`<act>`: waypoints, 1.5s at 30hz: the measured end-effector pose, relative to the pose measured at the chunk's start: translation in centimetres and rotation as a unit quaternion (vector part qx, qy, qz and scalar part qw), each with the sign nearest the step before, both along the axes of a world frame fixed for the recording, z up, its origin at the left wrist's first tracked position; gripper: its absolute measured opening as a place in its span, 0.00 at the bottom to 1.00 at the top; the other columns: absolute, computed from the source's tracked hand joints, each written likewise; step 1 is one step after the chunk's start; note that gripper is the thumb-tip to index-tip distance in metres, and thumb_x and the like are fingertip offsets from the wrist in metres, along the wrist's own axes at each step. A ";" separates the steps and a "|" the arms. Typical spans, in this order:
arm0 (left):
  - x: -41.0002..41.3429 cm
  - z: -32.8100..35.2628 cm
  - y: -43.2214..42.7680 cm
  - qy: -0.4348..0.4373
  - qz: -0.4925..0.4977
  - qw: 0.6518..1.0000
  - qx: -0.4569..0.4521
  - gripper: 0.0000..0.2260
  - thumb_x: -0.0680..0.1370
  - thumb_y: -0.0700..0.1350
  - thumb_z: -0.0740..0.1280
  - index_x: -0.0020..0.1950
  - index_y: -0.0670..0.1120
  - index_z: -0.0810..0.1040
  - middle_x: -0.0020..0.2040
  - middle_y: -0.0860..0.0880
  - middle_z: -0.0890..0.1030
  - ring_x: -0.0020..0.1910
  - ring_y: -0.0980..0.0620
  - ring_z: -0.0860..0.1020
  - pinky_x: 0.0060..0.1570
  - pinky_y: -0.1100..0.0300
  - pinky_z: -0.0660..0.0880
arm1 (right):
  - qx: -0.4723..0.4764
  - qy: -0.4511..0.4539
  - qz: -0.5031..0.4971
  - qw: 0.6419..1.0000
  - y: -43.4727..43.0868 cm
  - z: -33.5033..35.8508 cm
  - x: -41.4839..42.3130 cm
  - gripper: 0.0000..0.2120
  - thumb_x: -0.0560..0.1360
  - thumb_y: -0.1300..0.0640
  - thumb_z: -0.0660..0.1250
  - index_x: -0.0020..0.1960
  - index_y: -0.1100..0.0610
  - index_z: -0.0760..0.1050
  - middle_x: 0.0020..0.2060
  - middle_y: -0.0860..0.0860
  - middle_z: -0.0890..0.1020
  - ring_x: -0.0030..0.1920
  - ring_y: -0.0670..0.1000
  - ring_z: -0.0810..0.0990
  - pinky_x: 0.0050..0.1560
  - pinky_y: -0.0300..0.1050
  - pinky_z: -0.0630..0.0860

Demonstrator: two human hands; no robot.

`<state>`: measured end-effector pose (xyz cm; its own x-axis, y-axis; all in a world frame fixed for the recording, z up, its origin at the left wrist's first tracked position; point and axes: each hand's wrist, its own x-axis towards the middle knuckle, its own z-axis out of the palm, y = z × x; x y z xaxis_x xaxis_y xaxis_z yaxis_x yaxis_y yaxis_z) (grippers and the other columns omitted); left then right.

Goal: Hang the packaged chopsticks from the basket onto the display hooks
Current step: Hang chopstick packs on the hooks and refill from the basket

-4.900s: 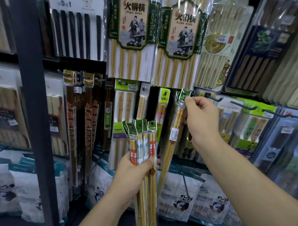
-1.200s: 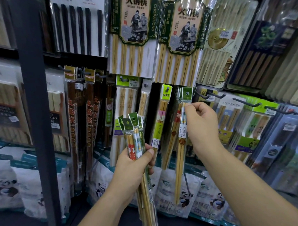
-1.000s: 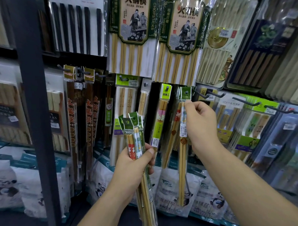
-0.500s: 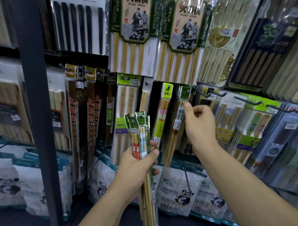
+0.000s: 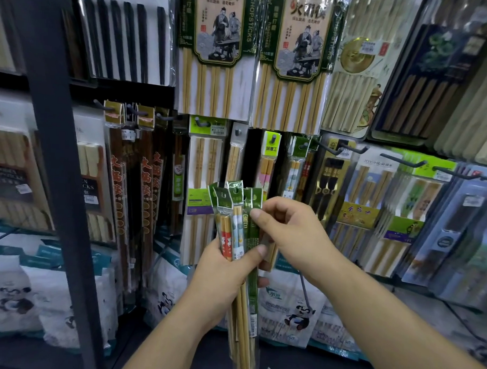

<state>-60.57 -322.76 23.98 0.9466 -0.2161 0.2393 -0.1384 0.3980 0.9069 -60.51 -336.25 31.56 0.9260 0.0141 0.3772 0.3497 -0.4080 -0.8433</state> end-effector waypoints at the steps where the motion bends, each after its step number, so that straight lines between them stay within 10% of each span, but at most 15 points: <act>1: 0.0 0.0 0.0 0.007 -0.004 1.000 -0.013 0.08 0.78 0.41 0.74 0.50 0.55 0.86 0.48 0.48 0.87 0.43 0.48 0.86 0.39 0.50 0.84 | 0.012 0.003 -0.003 1.000 -0.2 -0.1 0.1 0.08 0.79 0.54 0.72 0.44 0.57 0.81 0.32 0.47 0.76 0.35 0.46 0.75 0.40 0.44 0.77; 7: 0.4 -0.1 0.1 0.035 0.061 0.997 -0.029 0.06 0.77 0.43 0.74 0.42 0.53 0.86 0.41 0.50 0.87 0.44 0.53 0.87 0.38 0.61 0.82 | 0.062 -0.047 -0.069 0.995 -1.1 0.7 0.8 0.10 0.80 0.51 0.70 0.40 0.50 0.83 0.29 0.40 0.78 0.30 0.38 0.74 0.33 0.31 0.72; 12: 0.6 -0.2 0.2 0.048 0.033 0.997 -0.046 0.08 0.79 0.40 0.73 0.41 0.51 0.85 0.37 0.46 0.82 0.39 0.47 0.83 0.40 0.48 0.84 | 0.128 -0.089 -0.125 0.980 -2.0 3.3 1.5 0.11 0.83 0.51 0.66 0.45 0.50 0.84 0.34 0.49 0.79 0.36 0.48 0.76 0.43 0.50 0.78; 23: 0.9 -0.8 0.1 0.043 0.033 0.998 -0.024 0.04 0.78 0.40 0.74 0.50 0.42 0.81 0.37 0.44 0.81 0.38 0.48 0.83 0.39 0.50 0.83 | 0.135 -0.111 -0.175 0.969 -2.2 5.0 3.2 0.19 0.83 0.53 0.64 0.43 0.70 0.72 0.27 0.50 0.62 0.33 0.52 0.61 0.35 0.34 0.70; 37: 0.7 -0.5 0.2 0.036 0.032 0.999 -0.019 0.03 0.78 0.40 0.74 0.49 0.43 0.81 0.38 0.45 0.82 0.38 0.49 0.82 0.38 0.52 0.83 | 0.142 -0.120 -0.186 0.965 -2.1 5.0 3.2 0.19 0.83 0.55 0.64 0.42 0.70 0.70 0.27 0.50 0.62 0.31 0.51 0.62 0.40 0.37 0.72; 45: 0.7 -0.6 0.2 0.034 0.035 0.999 -0.018 0.03 0.79 0.40 0.73 0.50 0.43 0.81 0.38 0.45 0.81 0.37 0.49 0.82 0.38 0.53 0.82 | 0.150 -0.117 -0.188 0.964 -2.2 4.7 3.5 0.18 0.82 0.57 0.64 0.42 0.72 0.69 0.30 0.54 0.62 0.34 0.53 0.60 0.65 0.47 0.75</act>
<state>-59.84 -322.53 23.39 0.9733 -0.1421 0.1804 -0.1052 0.4226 0.9002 -56.97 -338.46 36.30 0.7337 -0.4484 0.5105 0.4188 -0.2932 -0.8594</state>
